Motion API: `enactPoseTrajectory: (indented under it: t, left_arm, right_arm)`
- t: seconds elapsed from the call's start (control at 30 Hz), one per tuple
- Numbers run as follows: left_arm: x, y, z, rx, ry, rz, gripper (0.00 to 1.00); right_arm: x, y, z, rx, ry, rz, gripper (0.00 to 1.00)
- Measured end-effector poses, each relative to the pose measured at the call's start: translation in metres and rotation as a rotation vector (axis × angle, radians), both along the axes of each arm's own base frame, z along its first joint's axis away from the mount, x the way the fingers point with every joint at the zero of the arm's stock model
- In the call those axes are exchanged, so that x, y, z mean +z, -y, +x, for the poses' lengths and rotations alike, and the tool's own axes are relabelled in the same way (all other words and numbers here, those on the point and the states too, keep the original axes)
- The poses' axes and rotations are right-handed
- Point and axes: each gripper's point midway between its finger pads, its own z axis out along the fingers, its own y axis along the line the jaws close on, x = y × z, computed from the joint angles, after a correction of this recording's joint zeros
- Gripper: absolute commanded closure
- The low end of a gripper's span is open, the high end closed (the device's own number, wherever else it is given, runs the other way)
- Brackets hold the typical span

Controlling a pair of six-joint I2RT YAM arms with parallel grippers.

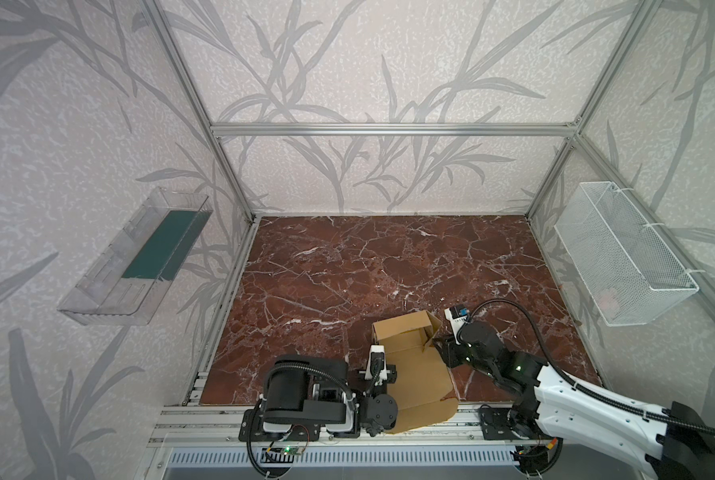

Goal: Fold the paper box

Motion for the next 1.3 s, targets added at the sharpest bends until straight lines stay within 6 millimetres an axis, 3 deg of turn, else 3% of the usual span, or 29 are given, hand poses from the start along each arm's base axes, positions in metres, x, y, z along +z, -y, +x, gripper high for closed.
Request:
enactPoseTrajectory:
  t: [0.3,0.63,1.3]
  left_arm:
    - [0.0,0.0,-0.001,-0.003,0.0,0.0,1.0]
    - [0.0,0.001,-0.001,-0.003,0.0,-0.002,1.0]
    - [0.002,0.005,-0.001,-0.054,-0.011,-0.041,1.0]
  right_arm:
    - [0.001,-0.006,0.01,0.009,0.091,0.017,0.6]
    - [0.016,-0.023,0.012,0.071,0.198,0.028,0.57]
    - [0.012,-0.022,0.018,0.07,0.308,0.038,0.57]
